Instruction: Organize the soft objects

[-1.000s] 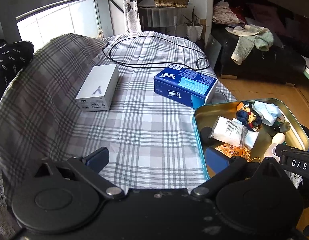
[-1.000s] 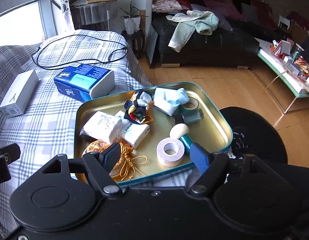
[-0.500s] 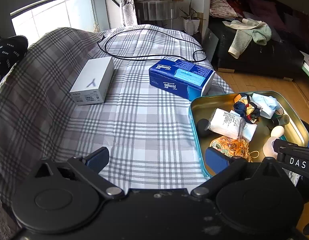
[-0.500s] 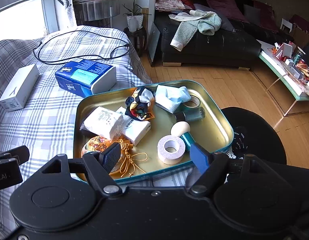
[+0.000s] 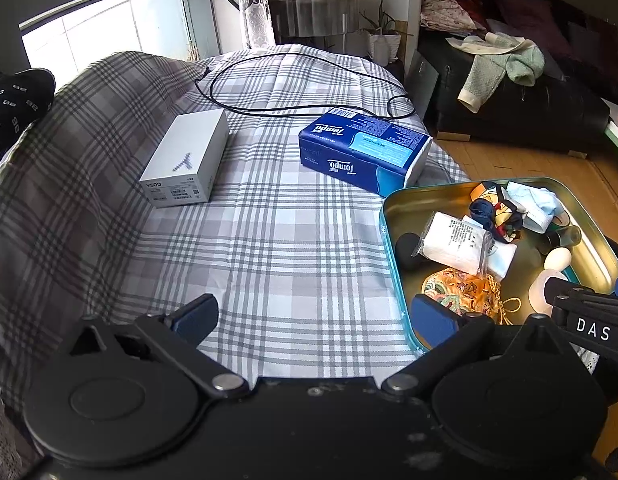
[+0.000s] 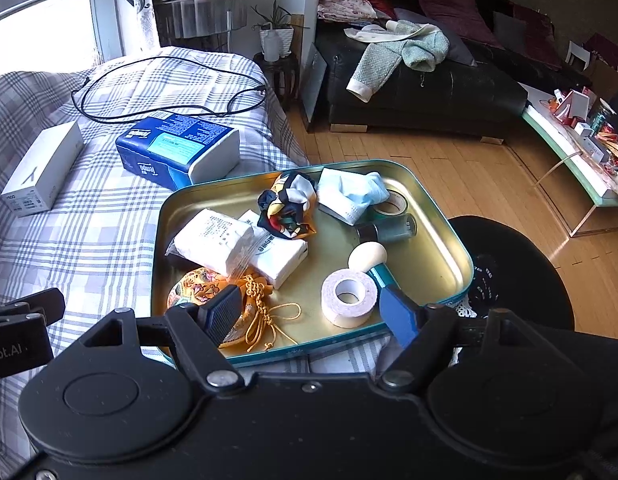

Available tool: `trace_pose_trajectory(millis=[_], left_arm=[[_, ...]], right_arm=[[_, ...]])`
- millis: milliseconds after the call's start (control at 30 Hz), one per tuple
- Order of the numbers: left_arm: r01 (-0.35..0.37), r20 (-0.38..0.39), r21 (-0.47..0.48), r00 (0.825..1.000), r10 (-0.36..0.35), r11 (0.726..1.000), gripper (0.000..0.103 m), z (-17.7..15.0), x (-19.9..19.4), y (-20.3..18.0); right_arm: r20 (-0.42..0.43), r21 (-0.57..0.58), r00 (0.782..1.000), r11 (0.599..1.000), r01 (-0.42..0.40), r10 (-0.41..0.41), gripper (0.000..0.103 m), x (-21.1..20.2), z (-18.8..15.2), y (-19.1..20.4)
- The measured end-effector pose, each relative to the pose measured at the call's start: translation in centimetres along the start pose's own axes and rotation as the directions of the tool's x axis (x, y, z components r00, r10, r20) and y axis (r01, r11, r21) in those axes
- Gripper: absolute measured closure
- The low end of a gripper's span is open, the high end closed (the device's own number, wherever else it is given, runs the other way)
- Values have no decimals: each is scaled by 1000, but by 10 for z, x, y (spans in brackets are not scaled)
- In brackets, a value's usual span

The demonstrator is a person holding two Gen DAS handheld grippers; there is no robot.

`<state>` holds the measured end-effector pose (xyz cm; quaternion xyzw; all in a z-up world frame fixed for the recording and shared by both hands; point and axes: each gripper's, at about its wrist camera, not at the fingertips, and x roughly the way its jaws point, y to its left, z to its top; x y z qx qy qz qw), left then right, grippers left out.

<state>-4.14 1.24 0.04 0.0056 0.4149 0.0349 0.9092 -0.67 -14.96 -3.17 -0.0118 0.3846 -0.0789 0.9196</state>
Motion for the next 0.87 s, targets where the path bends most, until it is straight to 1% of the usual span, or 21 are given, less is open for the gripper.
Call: trace_pose_trajectory(millis=[867], left_arm=[[17,-23,5,1000,-17,1000,1,0,2,1]], right_arm=[[-5,-11,1000,1000,-3,3,30,1,-1,3]])
